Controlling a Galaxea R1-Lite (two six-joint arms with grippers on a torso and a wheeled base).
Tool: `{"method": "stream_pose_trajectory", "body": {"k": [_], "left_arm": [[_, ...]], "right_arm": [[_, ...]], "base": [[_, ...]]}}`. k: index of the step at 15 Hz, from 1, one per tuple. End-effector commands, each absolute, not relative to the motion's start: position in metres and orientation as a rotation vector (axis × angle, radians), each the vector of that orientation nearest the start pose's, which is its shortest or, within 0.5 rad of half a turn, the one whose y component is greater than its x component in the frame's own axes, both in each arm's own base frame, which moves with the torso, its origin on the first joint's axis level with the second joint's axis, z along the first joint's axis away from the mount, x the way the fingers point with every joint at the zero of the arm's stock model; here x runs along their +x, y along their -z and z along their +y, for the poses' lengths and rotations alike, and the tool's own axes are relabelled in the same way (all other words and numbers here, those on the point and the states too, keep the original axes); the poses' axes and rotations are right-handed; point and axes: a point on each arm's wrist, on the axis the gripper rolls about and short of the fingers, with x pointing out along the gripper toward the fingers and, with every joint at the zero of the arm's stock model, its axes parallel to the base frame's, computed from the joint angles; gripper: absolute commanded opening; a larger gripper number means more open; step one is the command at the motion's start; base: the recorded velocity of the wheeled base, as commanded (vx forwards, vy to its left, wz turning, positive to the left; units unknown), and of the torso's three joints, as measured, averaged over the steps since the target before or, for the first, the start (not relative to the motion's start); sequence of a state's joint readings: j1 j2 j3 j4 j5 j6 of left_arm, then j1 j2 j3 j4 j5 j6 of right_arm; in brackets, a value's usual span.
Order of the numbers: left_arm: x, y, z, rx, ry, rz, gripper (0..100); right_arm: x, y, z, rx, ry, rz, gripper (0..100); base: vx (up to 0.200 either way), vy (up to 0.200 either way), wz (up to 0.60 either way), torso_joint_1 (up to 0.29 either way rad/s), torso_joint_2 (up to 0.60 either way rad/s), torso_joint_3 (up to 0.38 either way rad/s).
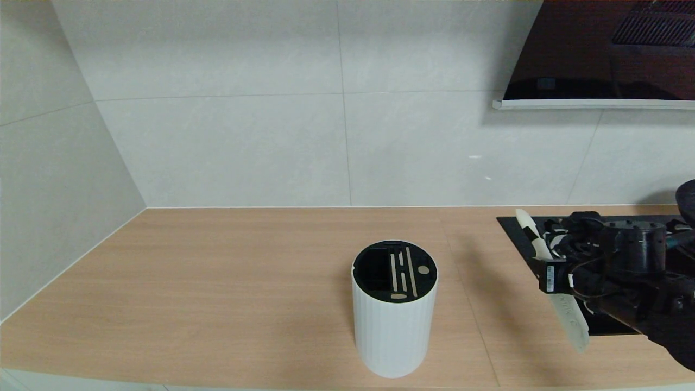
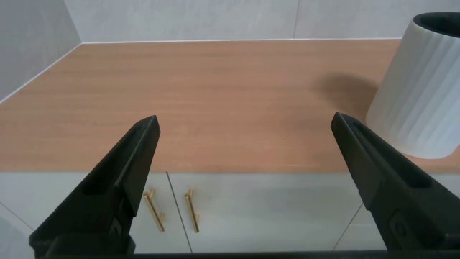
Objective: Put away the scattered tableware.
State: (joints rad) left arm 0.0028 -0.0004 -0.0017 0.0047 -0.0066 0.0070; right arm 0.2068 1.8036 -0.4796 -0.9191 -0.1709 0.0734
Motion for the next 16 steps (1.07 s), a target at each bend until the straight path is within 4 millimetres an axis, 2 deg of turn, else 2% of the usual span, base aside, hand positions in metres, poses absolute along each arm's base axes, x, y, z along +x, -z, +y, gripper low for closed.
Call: {"method": "stream_pose_trajectory", "body": {"k": [1,7,9,10,11,13,16], "left_arm": [[-0.023,-0.075,0.000,0.012,0.005,0.003,100],[-0.022,-0.076,0.000,0.031,0.029,0.019,100],[-0.033,-0.128,-0.005,0.034,0.232,-0.064,100],[-0.030,-0.203,-0.008,0.042,0.380,-0.053,100],[-0.017,-0.230,-0.009,0.041,0.434,-0.036,100],[0.017,-0.265,-0.011,0.048,0.490,0.016,100],[0.071,-0.272,-0.017,0.026,0.619,0.164,100]], "right_arm": [[0.252,-0.137,0.064,0.019,-0.079,0.293,0],[0.239,-0.155,0.067,0.022,-0.108,0.248,0],[0.235,-0.180,0.075,0.031,-0.144,0.196,0],[0.237,-0.213,0.081,0.046,-0.171,0.135,0],[0.234,-0.231,0.088,0.052,-0.201,0.106,0],[0.221,-0.255,0.107,0.057,-0.290,0.079,0],[0.203,-0.274,0.138,0.070,-0.410,0.044,0]], "base": [[0.000,0.000,0.00,0.000,0.00,0.000],[0.000,0.000,0.00,0.000,0.00,0.000],[0.000,0.000,0.00,0.000,0.00,0.000],[0.000,0.000,0.00,0.000,0.00,0.000],[0.000,0.000,0.00,0.000,0.00,0.000],[0.000,0.000,0.00,0.000,0.00,0.000],[0.000,0.000,0.00,0.000,0.00,0.000]]}}
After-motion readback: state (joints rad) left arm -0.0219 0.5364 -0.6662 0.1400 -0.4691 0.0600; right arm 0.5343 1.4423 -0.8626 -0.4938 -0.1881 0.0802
